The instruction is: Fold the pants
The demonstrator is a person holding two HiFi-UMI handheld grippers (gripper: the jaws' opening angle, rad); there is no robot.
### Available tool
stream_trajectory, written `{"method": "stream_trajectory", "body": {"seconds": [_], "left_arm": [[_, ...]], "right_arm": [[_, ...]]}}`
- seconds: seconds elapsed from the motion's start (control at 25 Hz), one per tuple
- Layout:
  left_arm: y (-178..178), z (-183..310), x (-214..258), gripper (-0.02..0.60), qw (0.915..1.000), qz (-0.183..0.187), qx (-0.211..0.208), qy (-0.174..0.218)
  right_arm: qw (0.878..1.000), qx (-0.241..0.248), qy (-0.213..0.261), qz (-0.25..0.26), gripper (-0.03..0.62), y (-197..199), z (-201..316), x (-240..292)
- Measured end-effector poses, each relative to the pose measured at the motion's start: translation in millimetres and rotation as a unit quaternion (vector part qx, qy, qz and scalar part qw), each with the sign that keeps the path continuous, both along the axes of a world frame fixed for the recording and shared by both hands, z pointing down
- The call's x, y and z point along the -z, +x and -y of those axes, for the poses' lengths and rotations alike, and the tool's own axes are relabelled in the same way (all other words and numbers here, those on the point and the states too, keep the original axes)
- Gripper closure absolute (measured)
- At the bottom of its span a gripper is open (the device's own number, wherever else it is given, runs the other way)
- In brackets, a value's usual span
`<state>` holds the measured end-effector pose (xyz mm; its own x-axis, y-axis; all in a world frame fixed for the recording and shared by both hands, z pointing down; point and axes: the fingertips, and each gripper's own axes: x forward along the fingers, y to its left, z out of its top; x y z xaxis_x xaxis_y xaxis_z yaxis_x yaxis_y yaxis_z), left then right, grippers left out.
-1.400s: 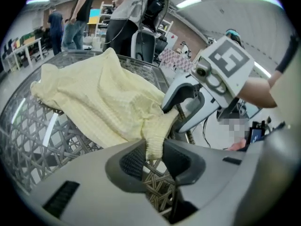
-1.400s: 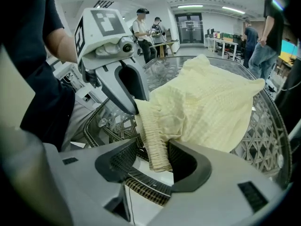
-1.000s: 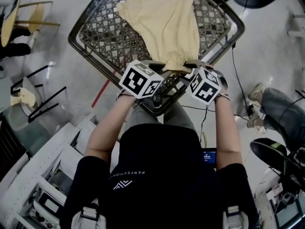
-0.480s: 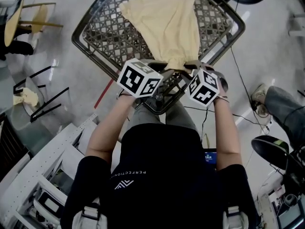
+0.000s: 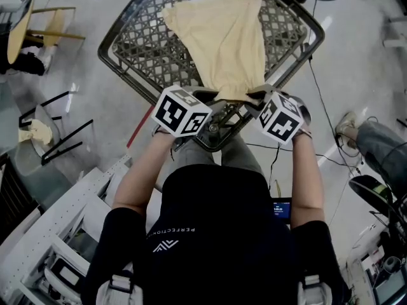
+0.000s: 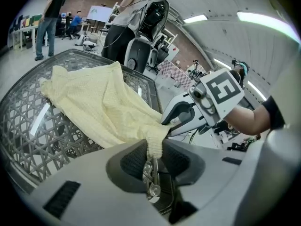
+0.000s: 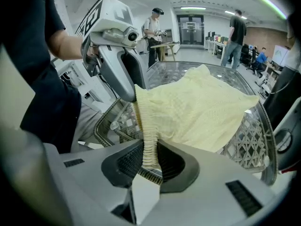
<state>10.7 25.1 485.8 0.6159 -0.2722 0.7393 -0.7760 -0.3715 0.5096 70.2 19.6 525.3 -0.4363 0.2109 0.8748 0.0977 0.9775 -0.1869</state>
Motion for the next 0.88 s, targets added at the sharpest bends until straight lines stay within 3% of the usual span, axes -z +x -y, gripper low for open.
{"method": "stream_trajectory", "body": {"seconds": [0.28,0.52,0.88], "left_arm": [[15,-37,-2,0.486,0.9997,-0.008,-0.015,-0.015],[20,-63,-5,0.486,0.9982,0.007,-0.054,-0.024],[10,-40,22,0.486,0.9988,-0.033,-0.035,-0.003]], "right_arm": [[0.998,0.029,-0.040,-0.029,0.502,15,-31,8],[0.996,0.044,-0.076,-0.033,0.503,26,-55,21],[0.998,0.042,-0.045,-0.027,0.505,14,-39,37]]}}
